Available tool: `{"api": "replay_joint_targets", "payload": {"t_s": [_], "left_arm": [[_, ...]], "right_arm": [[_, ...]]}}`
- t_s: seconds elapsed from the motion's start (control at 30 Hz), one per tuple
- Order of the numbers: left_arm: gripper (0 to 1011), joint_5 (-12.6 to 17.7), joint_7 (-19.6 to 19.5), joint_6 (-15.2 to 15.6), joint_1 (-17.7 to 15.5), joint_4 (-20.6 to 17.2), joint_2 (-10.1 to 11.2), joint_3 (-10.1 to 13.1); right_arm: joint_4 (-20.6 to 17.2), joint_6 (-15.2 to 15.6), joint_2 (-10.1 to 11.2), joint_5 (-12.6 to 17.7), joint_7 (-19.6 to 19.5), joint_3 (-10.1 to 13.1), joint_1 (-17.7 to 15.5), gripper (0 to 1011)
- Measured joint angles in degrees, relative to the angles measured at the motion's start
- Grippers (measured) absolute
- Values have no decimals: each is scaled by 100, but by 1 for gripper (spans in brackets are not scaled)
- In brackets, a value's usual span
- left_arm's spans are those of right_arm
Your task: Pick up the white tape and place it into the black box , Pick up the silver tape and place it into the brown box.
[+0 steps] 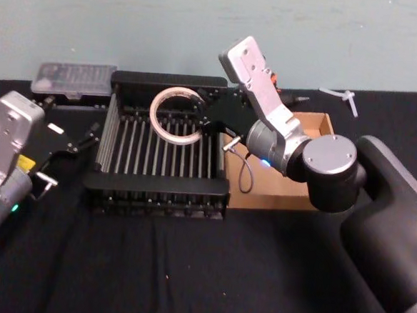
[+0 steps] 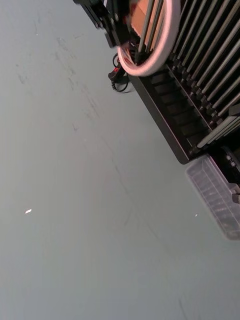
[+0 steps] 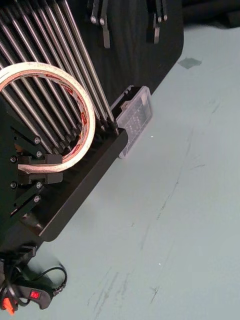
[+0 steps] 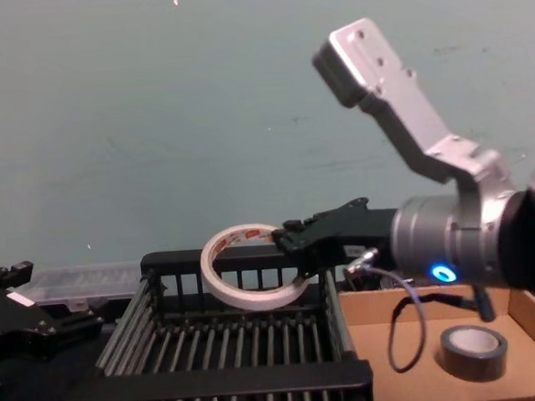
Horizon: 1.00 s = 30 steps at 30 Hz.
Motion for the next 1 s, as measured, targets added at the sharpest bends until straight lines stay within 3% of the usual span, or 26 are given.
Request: {"api": "replay_joint_targets", "payload": {"t_s": [0.4, 0.67, 1.0], "left_arm": [[1001, 0, 0, 0, 0, 0, 0, 0], [1001, 0, 0, 0, 0, 0, 0, 0], [1001, 0, 0, 0, 0, 0, 0, 0]], "right_arm": [[1224, -322, -512, -307, -225, 18, 453, 101], [1496, -354, -639, -398, -255, 79, 505, 101], [1546, -332, -682, -495, -242, 111, 478, 101]]}}
